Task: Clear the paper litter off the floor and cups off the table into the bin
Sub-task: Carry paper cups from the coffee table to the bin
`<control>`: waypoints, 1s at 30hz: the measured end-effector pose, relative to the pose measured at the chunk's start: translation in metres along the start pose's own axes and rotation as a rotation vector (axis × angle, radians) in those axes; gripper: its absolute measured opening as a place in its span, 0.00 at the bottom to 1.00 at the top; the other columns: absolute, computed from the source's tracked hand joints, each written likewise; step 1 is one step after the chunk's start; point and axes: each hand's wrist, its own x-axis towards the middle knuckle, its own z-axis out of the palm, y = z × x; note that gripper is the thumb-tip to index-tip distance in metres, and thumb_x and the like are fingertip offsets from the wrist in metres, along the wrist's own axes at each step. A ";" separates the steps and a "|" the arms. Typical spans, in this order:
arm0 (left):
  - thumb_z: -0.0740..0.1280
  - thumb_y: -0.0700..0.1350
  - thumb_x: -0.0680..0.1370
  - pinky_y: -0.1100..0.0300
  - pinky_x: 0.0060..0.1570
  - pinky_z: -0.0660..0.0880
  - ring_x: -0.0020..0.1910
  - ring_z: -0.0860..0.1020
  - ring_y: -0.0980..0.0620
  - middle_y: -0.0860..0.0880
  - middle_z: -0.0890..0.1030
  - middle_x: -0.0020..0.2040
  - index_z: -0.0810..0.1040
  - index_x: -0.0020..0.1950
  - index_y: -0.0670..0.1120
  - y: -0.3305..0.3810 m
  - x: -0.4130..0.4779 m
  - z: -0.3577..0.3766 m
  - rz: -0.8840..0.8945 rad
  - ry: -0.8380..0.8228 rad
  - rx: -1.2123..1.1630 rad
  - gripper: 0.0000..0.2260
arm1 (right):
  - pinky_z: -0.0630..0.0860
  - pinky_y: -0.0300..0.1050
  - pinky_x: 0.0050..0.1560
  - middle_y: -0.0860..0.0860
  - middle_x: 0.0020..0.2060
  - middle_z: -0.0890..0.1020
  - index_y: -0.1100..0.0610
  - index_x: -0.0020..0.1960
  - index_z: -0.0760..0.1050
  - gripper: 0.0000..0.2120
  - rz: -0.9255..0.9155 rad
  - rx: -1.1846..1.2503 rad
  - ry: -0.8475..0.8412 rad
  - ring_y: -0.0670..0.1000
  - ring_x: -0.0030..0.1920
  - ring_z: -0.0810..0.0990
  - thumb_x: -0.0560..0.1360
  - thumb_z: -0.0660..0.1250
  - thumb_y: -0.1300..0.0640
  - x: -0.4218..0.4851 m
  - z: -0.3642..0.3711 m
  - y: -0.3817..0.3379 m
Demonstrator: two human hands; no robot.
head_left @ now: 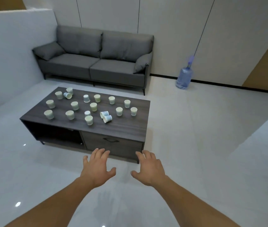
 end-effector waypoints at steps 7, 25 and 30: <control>0.57 0.66 0.74 0.41 0.72 0.51 0.77 0.50 0.50 0.52 0.55 0.77 0.55 0.77 0.53 -0.029 0.089 -0.004 -0.085 -0.042 -0.014 0.35 | 0.65 0.55 0.68 0.53 0.75 0.59 0.49 0.78 0.51 0.41 -0.064 -0.049 -0.079 0.57 0.72 0.59 0.72 0.61 0.34 0.127 -0.024 -0.004; 0.61 0.64 0.71 0.44 0.71 0.56 0.74 0.54 0.50 0.52 0.59 0.74 0.58 0.75 0.52 -0.102 0.391 -0.014 0.059 -0.179 -0.072 0.35 | 0.67 0.56 0.66 0.53 0.71 0.63 0.49 0.77 0.54 0.38 0.150 -0.008 -0.209 0.57 0.70 0.62 0.73 0.63 0.38 0.399 -0.031 -0.006; 0.64 0.63 0.70 0.47 0.71 0.56 0.73 0.56 0.50 0.51 0.59 0.74 0.57 0.75 0.53 -0.087 0.473 0.005 0.067 -0.259 -0.121 0.36 | 0.67 0.54 0.65 0.52 0.72 0.61 0.49 0.76 0.54 0.37 0.187 0.000 -0.277 0.56 0.70 0.62 0.73 0.64 0.38 0.491 -0.030 0.032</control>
